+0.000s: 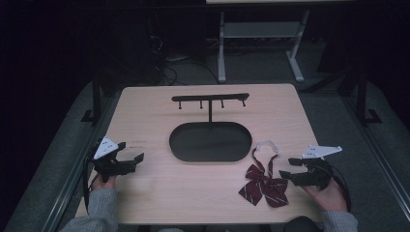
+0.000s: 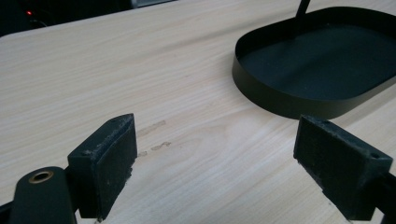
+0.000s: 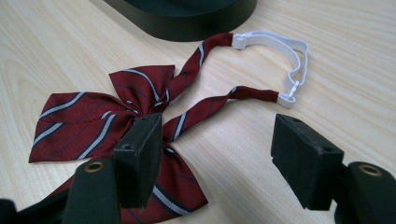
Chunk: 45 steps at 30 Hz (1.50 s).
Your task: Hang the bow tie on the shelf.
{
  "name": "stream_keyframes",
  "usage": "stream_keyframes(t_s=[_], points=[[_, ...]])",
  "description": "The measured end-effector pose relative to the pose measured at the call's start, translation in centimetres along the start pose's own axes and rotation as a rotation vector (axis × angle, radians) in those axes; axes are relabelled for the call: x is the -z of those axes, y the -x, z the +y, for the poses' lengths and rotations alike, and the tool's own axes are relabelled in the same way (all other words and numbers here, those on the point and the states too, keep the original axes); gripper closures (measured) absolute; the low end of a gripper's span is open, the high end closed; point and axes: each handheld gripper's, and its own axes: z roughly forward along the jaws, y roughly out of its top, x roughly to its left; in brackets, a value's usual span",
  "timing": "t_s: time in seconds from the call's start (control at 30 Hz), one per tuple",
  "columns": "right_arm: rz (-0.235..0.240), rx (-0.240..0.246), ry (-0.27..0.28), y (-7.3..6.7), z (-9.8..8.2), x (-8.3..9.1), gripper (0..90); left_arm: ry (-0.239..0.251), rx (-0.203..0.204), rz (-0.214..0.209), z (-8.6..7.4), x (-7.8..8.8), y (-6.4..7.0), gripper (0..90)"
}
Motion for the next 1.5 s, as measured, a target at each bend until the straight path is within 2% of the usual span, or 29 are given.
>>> stream_keyframes(t_s=[0.2,0.27,0.4,0.43,0.53,0.67,0.77,0.87,1.13,1.2,1.5], points=[[0.007,0.022,0.023,-0.3,0.7,0.1,33.1,-0.003,0.001,-0.008,0.0,-0.2,0.2,13.0],[0.009,0.023,0.013,-0.4,0.9,0.1,32.9,-0.004,-0.004,-0.005,0.1,-0.2,0.2,13.0],[0.005,0.037,0.003,-0.8,1.5,-0.1,31.8,0.0,0.005,0.036,0.2,-0.3,0.3,13.0],[0.004,0.043,0.004,-0.8,1.7,-0.1,31.6,-0.005,0.01,0.036,0.2,-0.2,0.3,13.0],[0.008,0.044,0.001,-0.9,2.1,-0.1,30.5,0.015,0.018,0.058,0.2,-0.1,0.2,13.0],[0.004,0.045,-0.015,-0.8,2.6,-0.2,29.8,0.016,0.02,0.05,0.2,-0.1,0.1,13.0],[0.024,0.036,-0.033,-0.7,3.6,-0.4,27.8,0.013,0.015,0.044,0.2,-0.2,0.1,13.0],[0.02,0.036,-0.059,-0.7,4.4,-0.7,29.0,0.015,0.01,0.04,0.2,-0.2,0.2,13.0],[-0.008,0.045,-0.09,0.3,5.7,-1.2,34.0,0.007,0.009,0.037,0.2,-0.1,0.1,13.0],[0.0,0.034,-0.095,0.7,6.0,-1.5,36.7,0.005,0.01,0.035,0.2,-0.2,0.1,13.0],[-0.009,0.07,-0.157,1.6,7.2,-3.5,41.2,0.006,0.01,0.042,0.2,-0.2,0.1,13.0]])
